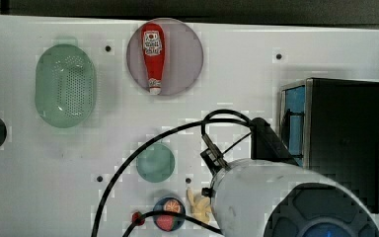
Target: Flap open oven.
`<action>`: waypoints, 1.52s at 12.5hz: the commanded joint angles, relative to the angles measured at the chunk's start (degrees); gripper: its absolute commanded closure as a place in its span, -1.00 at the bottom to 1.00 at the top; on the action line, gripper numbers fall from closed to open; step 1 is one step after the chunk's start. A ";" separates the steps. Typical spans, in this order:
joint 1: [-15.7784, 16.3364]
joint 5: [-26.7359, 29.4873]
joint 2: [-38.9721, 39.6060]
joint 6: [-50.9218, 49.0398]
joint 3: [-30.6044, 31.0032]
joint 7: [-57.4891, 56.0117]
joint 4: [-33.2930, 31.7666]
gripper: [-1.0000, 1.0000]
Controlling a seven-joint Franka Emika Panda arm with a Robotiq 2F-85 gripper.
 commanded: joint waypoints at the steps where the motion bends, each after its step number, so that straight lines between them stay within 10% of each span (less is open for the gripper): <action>1: -0.75 -0.91 -0.40 0.39 -4.35 -13.43 -1.72 0.65; 10: -1.37 -10.81 7.21 16.52 -15.25 -55.30 -6.03 0.65; 19: -1.46 -10.63 23.36 35.86 -20.23 -67.35 -6.84 0.65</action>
